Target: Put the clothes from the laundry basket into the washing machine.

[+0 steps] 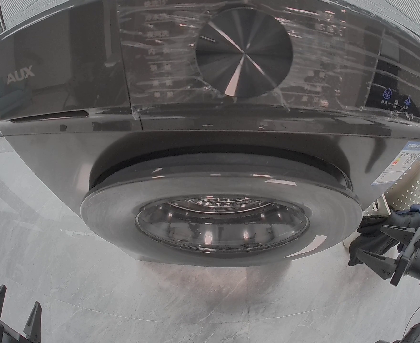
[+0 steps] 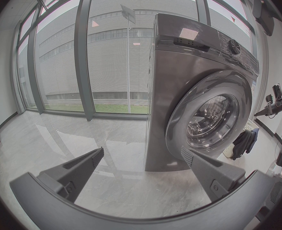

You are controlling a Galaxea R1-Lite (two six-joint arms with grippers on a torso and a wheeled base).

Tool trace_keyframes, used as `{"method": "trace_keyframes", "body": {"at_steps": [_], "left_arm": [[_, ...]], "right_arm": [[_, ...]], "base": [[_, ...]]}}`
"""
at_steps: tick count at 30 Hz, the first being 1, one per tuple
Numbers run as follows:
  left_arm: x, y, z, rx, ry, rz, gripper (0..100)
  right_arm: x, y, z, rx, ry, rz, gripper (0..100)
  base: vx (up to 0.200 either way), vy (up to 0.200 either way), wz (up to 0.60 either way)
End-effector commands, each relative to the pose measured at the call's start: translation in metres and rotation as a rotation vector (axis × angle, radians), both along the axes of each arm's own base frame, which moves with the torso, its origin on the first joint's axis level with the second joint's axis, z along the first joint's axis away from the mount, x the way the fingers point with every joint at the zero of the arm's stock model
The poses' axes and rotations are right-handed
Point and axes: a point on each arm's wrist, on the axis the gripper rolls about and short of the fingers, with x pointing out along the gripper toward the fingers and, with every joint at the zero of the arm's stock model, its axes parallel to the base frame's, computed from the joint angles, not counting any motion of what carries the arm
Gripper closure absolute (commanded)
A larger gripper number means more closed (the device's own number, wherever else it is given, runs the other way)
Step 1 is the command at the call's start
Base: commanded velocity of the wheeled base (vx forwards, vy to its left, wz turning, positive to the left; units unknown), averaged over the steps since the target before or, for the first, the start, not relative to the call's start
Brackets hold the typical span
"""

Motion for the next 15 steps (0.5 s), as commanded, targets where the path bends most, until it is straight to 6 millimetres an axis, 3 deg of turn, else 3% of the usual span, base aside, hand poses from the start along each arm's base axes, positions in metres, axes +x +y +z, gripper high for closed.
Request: {"method": "trace_keyframes", "body": {"at_steps": [1, 8, 15], "left_arm": [[0.001, 0.000, -0.004, 0.000, 0.007, 0.000, 0], [0.001, 0.000, -0.004, 0.000, 0.009, 0.000, 0], [0.001, 0.000, -0.004, -0.002, 0.007, 0.001, 0]], "right_arm": [[0.023, 0.018, -0.005, -0.020, 0.084, 0.059, 0], [0.034, 0.032, 0.005, -0.002, 0.078, 0.115, 0], [0.047, 0.041, 0.003, -0.006, 0.084, 0.130, 0]], "base": [[0.000, 0.000, 0.00], [0.000, 0.000, 0.00], [0.000, 0.000, 0.00]]}}
